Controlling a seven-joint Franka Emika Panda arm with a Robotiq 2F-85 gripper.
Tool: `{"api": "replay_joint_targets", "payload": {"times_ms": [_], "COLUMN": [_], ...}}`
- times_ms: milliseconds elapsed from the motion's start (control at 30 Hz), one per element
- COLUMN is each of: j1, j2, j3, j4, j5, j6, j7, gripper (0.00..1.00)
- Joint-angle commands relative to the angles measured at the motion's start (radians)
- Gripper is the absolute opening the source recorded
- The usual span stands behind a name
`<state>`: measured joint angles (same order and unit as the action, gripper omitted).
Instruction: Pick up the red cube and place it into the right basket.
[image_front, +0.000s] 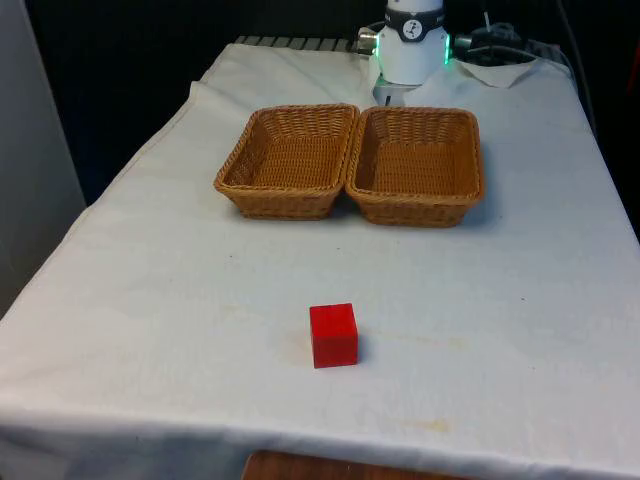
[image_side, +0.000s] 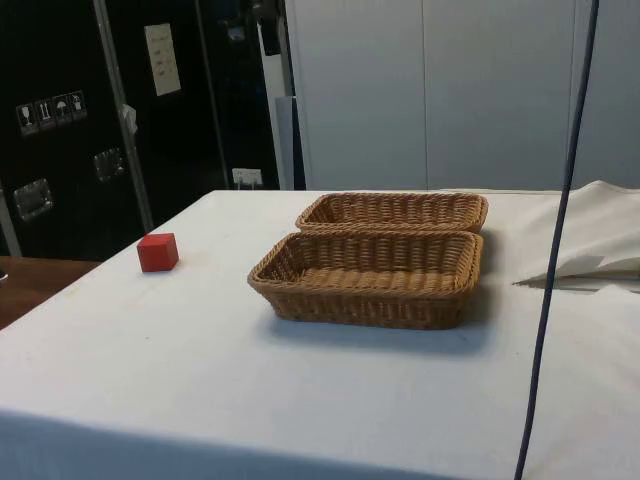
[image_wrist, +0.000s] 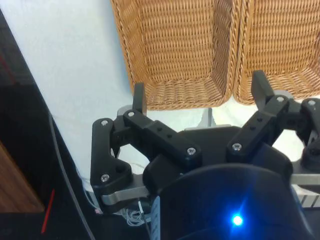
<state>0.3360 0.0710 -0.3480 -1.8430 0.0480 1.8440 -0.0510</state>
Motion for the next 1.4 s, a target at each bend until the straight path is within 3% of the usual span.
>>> {"api": "replay_joint_targets", "payload": {"times_ms": [0,300,467,500,767,800,900,1033,1067,1100,1333,1367], "j1": [0.000,-0.008,-0.013,-0.009,-0.023,-0.017,-0.026,-0.029,-0.024,-0.030,-0.034,-0.028], "j2": [0.000,0.121,0.166,0.161,0.248,0.234,0.282,0.312,0.304,0.319,0.367,0.361], "j3": [0.000,-0.004,-0.006,-0.007,-0.010,-0.011,-0.014,-0.017,-0.020,-0.018,-0.020,-0.024], "j4": [0.000,0.137,0.187,0.179,0.277,0.260,0.319,0.353,0.342,0.360,0.407,0.400], "j5": [0.000,0.011,0.018,0.009,0.033,0.023,0.039,0.043,0.034,0.044,0.051,0.043], "j6": [0.000,-0.029,-0.033,-0.020,-0.036,-0.020,-0.038,-0.035,-0.021,-0.033,-0.014,-0.014], "j7": [0.000,-0.009,-0.013,-0.007,-0.019,-0.013,-0.023,-0.026,-0.020,-0.028,-0.055,-0.048], "gripper": [1.00,1.00,1.00,1.00,1.00,1.00,1.00,1.00,1.00,1.00,1.00,1.00]}}
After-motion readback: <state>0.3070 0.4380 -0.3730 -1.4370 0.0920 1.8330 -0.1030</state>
